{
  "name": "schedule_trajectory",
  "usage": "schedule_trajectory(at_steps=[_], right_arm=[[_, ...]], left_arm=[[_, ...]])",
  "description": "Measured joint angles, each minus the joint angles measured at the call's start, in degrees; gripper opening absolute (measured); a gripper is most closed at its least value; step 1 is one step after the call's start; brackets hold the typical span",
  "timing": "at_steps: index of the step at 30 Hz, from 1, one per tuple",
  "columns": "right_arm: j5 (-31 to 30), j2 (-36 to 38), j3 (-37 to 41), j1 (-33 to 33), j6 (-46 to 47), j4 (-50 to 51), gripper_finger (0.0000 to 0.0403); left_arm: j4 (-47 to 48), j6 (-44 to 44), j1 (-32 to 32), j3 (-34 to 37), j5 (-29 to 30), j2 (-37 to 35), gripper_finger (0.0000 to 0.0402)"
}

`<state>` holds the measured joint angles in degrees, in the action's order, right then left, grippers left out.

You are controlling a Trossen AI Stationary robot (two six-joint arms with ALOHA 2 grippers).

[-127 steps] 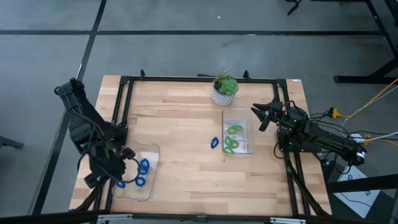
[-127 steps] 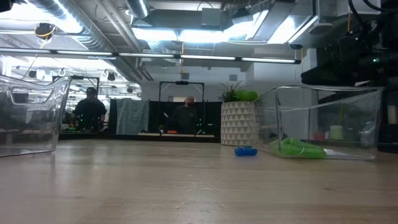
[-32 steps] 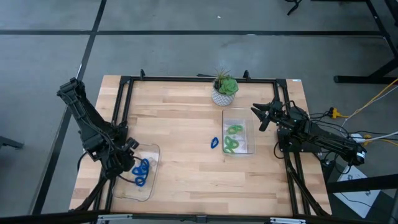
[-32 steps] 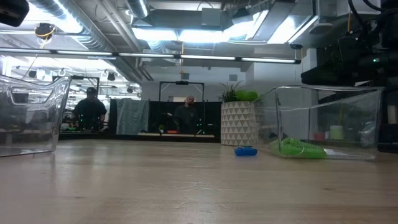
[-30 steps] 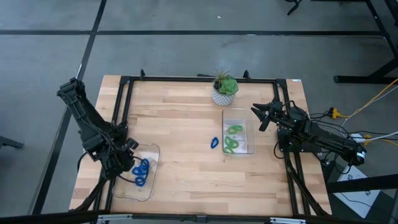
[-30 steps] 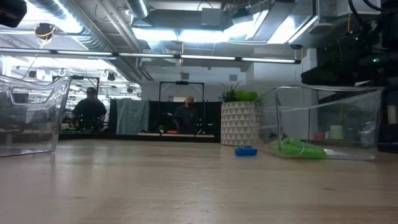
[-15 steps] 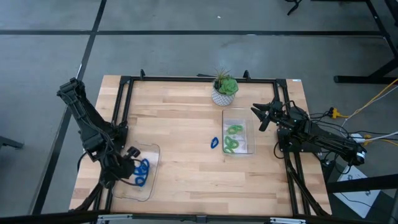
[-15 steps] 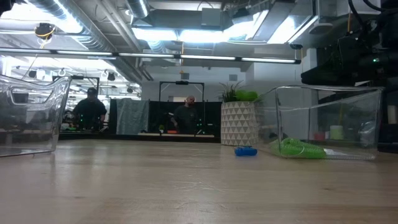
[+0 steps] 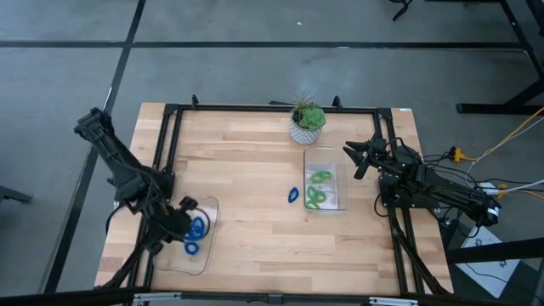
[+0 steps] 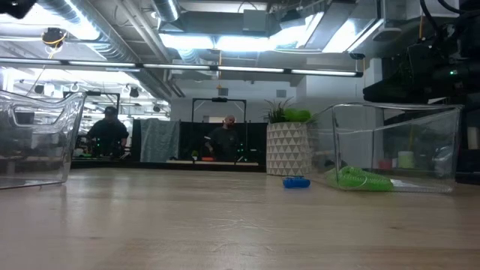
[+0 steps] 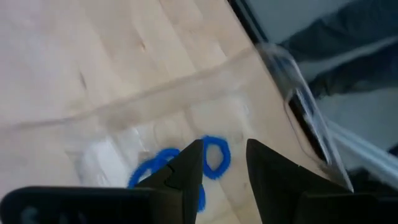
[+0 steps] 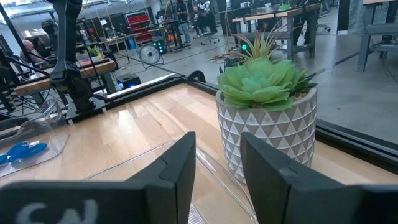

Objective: Sort spring keychains
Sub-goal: Put the blue spring keychain into the bottom transparent bin

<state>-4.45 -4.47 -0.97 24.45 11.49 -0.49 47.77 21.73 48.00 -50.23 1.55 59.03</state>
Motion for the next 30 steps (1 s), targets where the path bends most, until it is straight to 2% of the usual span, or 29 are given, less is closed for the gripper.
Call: schedule_trajectory(at_steps=[5,11,18,22,30], right_arm=[[0.00,0.00,0.00,0.01,0.00,0.00,0.0126],[0.00,-0.02,0.00,-0.01,0.00,-0.01,0.0126],[-0.01,0.00,0.00,0.01,0.00,0.00,0.0126],[-0.02,0.00,-0.01,0.00,0.00,0.00,0.0126],[0.00,-0.01,-0.01,0.00,0.00,-0.02,0.0126]], left_arm=[[-0.15,-4.56,-4.41,-4.83,0.72,-0.38,0.0114],[-0.49,-14.91,-9.68,-10.92,6.14,-0.38,0.0114],[-5.17,-19.99,-18.84,-12.10,6.22,0.82,0.0114],[-9.74,-20.01,-25.20,-12.10,5.11,3.02,0.0114],[-18.18,-20.01,-36.67,-12.10,-2.00,9.57,0.0114]])
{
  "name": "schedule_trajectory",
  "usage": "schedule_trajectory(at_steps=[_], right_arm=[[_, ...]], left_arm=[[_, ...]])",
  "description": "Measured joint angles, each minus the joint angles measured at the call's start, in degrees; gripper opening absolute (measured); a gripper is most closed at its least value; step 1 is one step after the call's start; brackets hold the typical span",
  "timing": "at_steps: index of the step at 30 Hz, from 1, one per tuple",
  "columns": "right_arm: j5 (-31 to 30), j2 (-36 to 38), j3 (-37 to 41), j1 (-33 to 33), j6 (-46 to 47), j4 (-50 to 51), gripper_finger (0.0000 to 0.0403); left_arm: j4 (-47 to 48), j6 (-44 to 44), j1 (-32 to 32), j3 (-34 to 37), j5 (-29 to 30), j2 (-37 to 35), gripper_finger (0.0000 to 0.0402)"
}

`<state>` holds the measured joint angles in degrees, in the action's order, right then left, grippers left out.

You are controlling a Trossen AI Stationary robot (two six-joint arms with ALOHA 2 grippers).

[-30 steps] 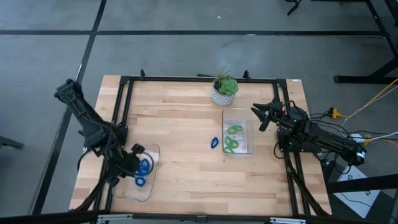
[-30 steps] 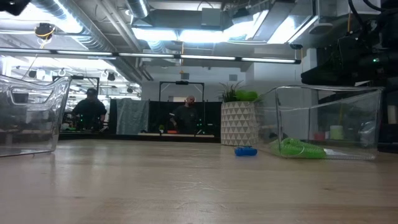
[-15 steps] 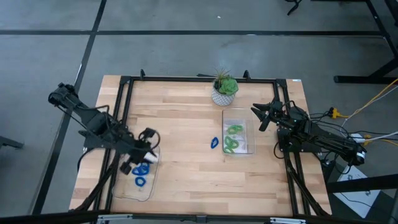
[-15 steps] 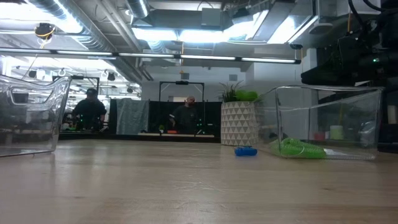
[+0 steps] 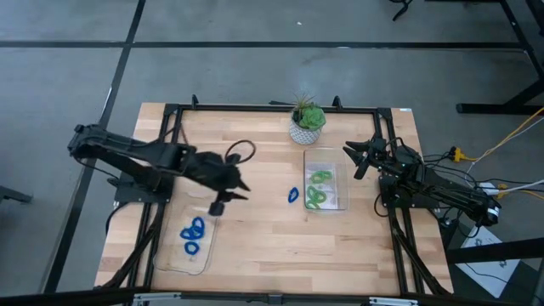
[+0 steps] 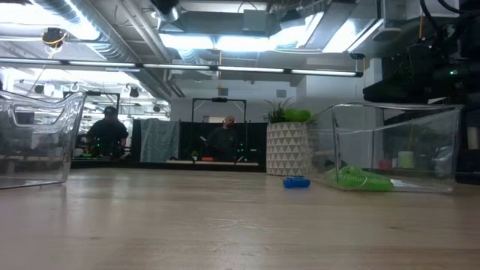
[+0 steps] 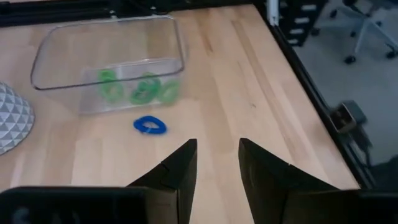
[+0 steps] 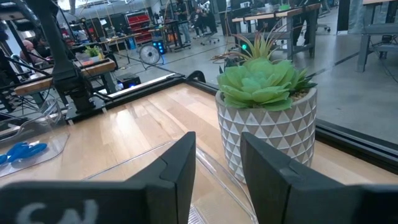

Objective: Sort spring keychains
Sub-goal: Put the blue spring keychain into the bottom transparent bin

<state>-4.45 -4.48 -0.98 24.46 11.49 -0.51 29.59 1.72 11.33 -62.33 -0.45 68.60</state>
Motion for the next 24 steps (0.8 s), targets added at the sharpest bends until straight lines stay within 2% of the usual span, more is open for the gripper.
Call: schedule_trajectory(at_steps=[10,20,24], right_arm=[[0.00,-0.01,0.00,-0.01,0.00,0.00,0.0126],[0.00,0.01,0.01,0.01,0.00,0.02,0.0126],[0.00,0.00,0.01,0.00,-0.01,0.00,0.0126]], left_arm=[[-11.85,0.66,-8.06,-1.59,-1.16,8.67,0.0114],[-11.28,0.57,-11.76,-14.11,-1.12,21.16,0.0114],[-7.66,0.54,-11.95,-17.20,-1.10,26.16,0.0114]])
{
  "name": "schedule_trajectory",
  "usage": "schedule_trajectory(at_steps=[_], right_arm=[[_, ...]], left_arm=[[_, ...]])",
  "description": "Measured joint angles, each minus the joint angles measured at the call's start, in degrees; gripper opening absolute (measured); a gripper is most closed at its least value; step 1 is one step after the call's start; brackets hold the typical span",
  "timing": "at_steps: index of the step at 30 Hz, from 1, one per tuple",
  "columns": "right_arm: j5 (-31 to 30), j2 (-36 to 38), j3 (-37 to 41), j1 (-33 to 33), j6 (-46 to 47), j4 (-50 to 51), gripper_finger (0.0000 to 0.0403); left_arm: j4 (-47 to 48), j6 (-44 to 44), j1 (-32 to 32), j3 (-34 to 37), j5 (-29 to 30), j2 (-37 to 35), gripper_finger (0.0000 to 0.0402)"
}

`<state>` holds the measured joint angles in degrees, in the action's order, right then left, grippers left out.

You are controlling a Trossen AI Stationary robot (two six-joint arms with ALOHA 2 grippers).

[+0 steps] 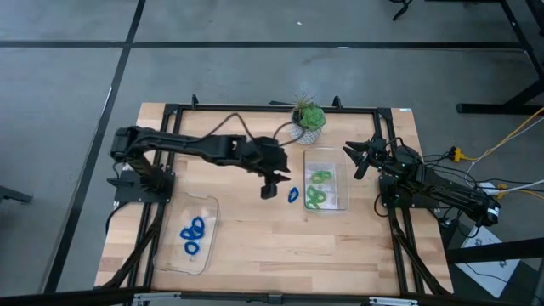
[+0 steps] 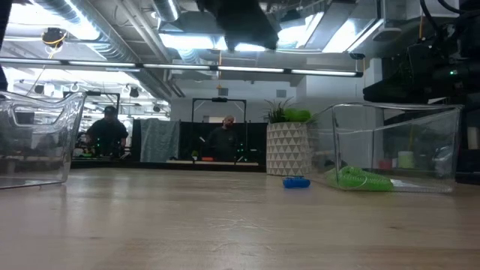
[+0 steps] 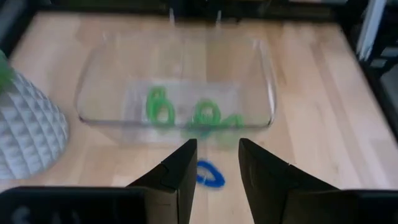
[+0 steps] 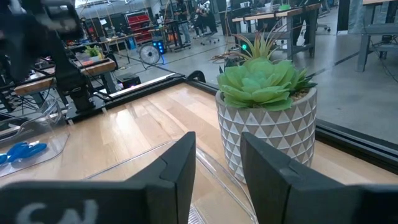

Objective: Sort spring keychains
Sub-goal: Put the blue spring keychain into the bottom transparent bin

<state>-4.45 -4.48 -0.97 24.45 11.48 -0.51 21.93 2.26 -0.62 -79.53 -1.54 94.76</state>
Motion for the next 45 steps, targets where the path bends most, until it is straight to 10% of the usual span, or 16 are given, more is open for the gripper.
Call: schedule_trajectory(at_steps=[22,45], right_arm=[[0.02,-0.01,0.00,-0.01,0.01,-0.01,0.0126],[0.00,0.00,0.00,0.01,0.01,0.01,0.0126]], left_arm=[[-0.78,-0.54,0.02,-0.57,0.05,17.25,0.0114],[-7.20,-31.54,2.21,-0.57,-4.54,20.55,0.0158]])
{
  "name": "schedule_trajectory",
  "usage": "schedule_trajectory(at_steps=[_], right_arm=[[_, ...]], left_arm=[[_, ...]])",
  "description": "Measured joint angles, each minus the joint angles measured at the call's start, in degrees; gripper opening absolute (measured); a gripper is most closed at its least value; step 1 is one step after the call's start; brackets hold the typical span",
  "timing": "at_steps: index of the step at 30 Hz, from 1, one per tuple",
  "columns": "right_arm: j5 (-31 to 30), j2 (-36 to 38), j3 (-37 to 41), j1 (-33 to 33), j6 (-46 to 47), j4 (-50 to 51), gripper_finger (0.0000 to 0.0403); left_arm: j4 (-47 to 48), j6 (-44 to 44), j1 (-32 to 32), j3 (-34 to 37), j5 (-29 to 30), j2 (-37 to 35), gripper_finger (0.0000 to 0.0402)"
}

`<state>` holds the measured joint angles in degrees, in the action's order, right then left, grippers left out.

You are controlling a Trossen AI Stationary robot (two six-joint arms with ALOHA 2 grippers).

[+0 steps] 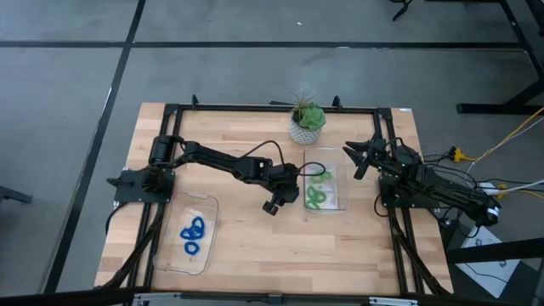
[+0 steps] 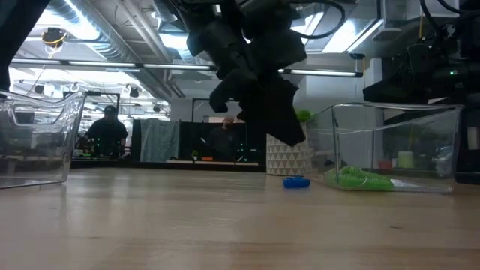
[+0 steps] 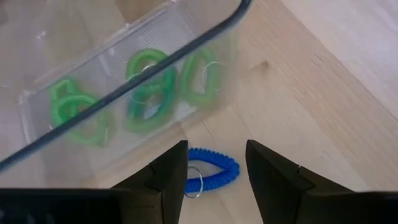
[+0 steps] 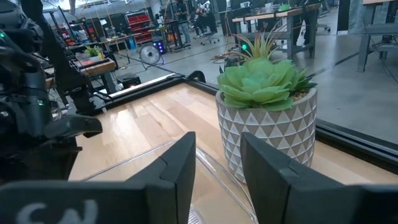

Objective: Sort spring keychains
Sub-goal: Put the blue spring keychain into the bottom transparent bin

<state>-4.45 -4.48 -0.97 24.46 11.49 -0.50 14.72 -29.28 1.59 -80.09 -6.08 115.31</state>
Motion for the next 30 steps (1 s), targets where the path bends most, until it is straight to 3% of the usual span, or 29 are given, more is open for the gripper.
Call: schedule_trajectory(at_steps=[21,30], right_arm=[[0.00,0.01,0.00,0.00,0.00,0.00,0.0126],[0.00,0.00,-0.01,0.01,0.00,0.01,0.0126]], left_arm=[[-1.05,0.25,0.66,-0.15,1.35,6.92,0.0139],[0.14,8.47,0.08,-0.22,2.49,7.34,0.0139]])
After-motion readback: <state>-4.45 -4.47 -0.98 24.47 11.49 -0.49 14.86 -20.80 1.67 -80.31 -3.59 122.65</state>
